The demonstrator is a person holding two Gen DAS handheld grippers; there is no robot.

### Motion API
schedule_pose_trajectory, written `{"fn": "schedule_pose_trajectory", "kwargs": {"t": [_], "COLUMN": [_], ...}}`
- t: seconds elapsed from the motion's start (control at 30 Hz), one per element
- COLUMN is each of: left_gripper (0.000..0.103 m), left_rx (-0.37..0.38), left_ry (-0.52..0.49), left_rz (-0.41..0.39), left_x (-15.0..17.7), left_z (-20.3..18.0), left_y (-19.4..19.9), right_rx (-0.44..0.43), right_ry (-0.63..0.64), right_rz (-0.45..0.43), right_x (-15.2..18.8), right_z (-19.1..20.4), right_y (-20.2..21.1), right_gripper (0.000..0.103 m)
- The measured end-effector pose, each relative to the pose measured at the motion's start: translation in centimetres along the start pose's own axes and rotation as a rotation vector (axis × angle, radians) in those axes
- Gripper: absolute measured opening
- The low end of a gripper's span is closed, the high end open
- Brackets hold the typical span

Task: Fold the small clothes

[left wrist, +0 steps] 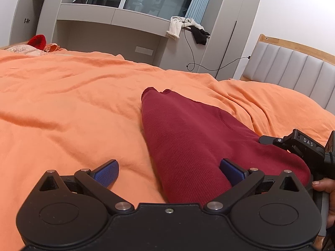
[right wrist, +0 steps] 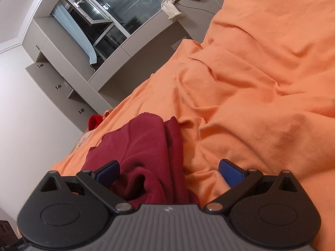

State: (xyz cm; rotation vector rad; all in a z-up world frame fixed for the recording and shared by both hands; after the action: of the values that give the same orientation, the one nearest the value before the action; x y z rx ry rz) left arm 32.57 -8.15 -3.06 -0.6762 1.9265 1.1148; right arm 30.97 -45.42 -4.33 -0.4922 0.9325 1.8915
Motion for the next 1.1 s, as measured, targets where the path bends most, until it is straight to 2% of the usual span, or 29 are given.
{"fn": "schedule_pose_trajectory", "kwargs": {"t": [0.73,0.8,0.9,0.97,1.03,1.1], "left_gripper": [0.103,0.103,0.103,0.103,0.103,0.103], "left_rx": [0.002,0.021,0.101,0.145,0.181,0.176], "left_ry": [0.01,0.025,0.017,0.051,0.074,0.085], "left_rz": [0.013,0.056,0.132,0.173,0.196,0.183], "left_x": [0.0,-0.7,-2.0,-2.3,-2.3,-1.9], "left_z": [0.0,0.0,0.5,1.2,1.6,1.6], "left_y": [-0.2,-0.7,-2.4,-3.6,-4.4,-4.4], "right_rx": [0.003,0.002,0.006,0.006,0.008,0.011], "right_ry": [0.01,0.006,0.01,0.01,0.01,0.013], "right_rz": [-0.01,-0.009,-0.009,-0.009,-0.01,-0.008], "right_x": [0.2,0.2,0.2,0.2,0.2,0.2], "right_z": [0.2,0.3,0.4,0.4,0.5,0.5], "right_y": [0.4,0.5,0.5,0.5,0.5,0.5], "right_gripper": [0.103,0.103,0.103,0.103,0.103,0.103]}}
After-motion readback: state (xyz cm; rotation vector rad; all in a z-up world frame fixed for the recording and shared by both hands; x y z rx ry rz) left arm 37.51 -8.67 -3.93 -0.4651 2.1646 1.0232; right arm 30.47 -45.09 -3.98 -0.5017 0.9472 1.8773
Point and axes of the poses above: each gripper's, at about its wrist camera, not at the fingertips, and y roughly against the way its jaws point, z to its left, x to its underside, the point moved 4 cm from there along -y, roughly the way its jaws point, and after that the axes turned 1 degree about y, right-handed, at the moved point
